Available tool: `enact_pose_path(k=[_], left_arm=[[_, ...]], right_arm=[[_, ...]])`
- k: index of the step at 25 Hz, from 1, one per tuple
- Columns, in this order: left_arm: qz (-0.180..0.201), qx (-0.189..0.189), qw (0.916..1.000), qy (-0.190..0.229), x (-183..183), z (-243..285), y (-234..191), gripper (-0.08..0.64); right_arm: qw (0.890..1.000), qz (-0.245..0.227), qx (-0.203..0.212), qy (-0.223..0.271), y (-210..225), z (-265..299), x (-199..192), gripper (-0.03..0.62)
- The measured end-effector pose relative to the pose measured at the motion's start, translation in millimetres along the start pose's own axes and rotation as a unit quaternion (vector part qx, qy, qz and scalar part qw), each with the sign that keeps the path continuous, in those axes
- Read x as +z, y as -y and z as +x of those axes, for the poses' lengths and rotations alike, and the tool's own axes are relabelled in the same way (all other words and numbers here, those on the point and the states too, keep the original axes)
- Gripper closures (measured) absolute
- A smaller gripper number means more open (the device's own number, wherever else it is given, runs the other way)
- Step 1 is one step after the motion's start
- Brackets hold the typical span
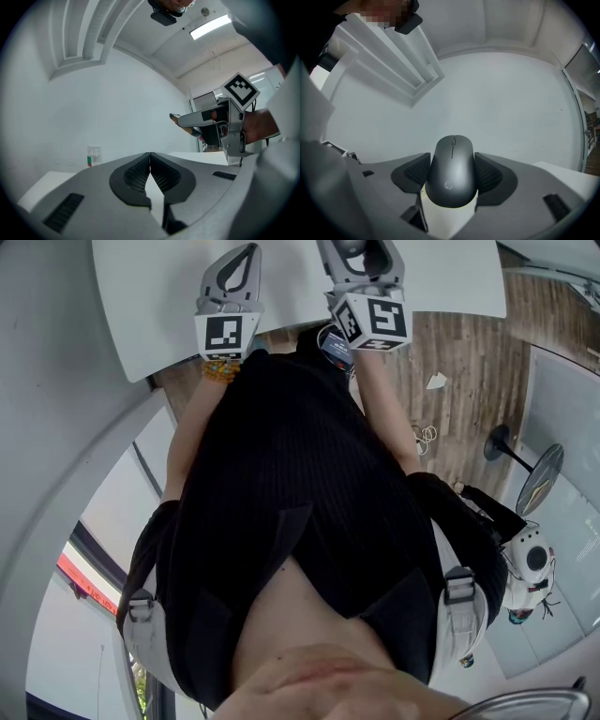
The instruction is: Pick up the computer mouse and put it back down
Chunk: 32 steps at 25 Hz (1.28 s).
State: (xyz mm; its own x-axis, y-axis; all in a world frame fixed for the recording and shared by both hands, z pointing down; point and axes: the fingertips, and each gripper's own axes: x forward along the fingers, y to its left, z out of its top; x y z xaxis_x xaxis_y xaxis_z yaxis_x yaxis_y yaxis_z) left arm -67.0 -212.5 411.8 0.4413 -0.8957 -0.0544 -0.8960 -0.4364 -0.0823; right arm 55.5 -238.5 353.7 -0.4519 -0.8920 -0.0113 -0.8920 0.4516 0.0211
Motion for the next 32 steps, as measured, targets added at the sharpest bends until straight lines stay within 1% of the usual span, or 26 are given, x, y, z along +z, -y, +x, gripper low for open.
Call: enact_pose_path(k=[8,23,27,32], left_arm=[[0.000,0.001,1.0000,-0.005,-5.7,0.6,1.8,0.546],[0.000,0.001,0.9999,-0.012,-8.6,-3.3,1.6,0.546],[-0.001,0.001,0.9999,-0.013,-9.5,-3.5,1.9,0.546],[0.000,0.002,0.9999,-0.015,-10.4,-3.9,0.5,0.546]], right_arm=[[0.999,0.023,0.006,-0.044,2.7,5.0,-30.2,0.311],[0.995,0.026,-0.002,-0.095,2.3,3.6,-73.6,0.311],[0.993,0.029,0.003,-0.118,0.1,4.7,-87.0,0.311],[0.986,0.042,0.017,-0.159,-3.8,6.5,-112.8,0.311]])
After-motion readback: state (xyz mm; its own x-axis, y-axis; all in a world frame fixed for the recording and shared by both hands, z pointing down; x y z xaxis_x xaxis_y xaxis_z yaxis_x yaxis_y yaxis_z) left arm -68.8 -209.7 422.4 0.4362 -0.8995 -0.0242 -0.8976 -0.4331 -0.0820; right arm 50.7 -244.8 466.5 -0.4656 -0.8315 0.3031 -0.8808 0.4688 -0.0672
